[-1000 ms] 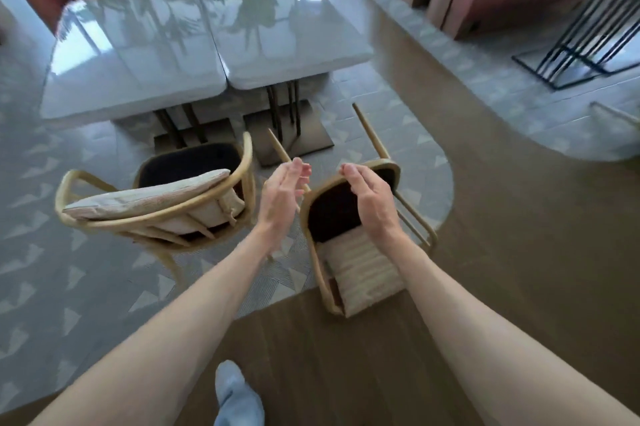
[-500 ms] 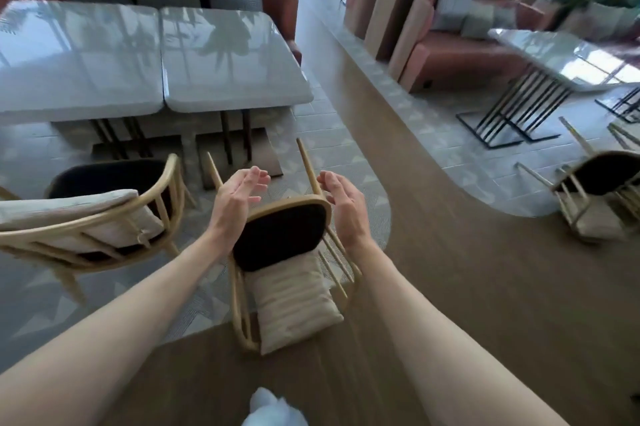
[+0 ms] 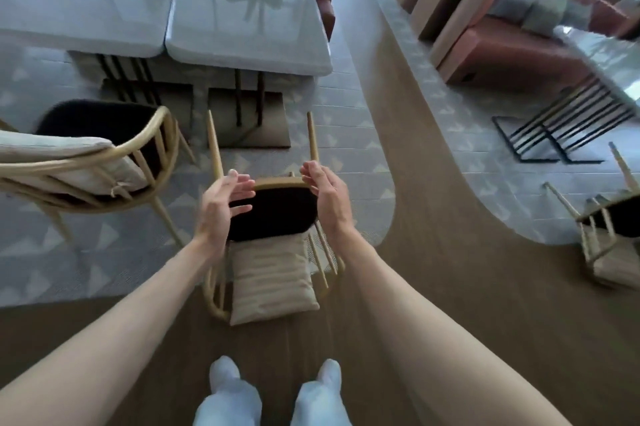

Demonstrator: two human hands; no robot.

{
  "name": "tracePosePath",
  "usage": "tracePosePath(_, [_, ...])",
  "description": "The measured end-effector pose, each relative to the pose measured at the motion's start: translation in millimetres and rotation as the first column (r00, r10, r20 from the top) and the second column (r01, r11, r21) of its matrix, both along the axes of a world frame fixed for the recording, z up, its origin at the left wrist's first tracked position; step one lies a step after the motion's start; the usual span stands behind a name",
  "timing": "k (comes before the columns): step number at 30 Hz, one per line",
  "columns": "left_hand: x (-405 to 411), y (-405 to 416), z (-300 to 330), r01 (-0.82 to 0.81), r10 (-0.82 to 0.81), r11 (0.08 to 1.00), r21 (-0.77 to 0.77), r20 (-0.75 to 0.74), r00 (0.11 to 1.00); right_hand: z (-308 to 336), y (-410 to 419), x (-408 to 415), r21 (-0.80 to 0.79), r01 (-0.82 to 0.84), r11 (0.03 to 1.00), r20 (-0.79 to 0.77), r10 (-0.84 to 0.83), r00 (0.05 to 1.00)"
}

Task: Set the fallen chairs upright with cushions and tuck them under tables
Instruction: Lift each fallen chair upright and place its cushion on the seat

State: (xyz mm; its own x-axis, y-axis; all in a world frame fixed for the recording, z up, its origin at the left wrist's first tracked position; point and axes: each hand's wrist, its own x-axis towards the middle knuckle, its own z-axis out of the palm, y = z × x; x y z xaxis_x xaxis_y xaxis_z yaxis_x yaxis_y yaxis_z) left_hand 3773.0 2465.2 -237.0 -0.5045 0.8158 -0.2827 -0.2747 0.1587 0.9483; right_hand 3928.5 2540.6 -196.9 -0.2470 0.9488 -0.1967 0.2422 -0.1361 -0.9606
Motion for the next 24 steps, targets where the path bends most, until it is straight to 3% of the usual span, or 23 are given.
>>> tracePosePath(7, [11,-5,-40,-0.238,0.246,0.966,-0.104,0.083,0.966,-73,8,-19,-0.138,-0.215,0.967,0.004,0.218,0.976])
tracePosePath(13, [33,-14,-158,-0.305,0.380,0.897,-0.319,0.205,0.902,-197,-5,-16,-0.340,-0.232,0.911,0.056,0.266,0.962])
tracePosePath(18, [62,4,-291,-0.261,0.465,0.839,-0.477,0.380,0.799,-323,-12,-3,-0.506,-0.103,0.857,0.042,0.143,0.989])
tracePosePath(24, [86,19,-473,-0.240,0.549,0.794,-0.559,0.488,0.679,-498,-13,10,-0.719,0.108,0.687,0.004,-0.151,0.989])
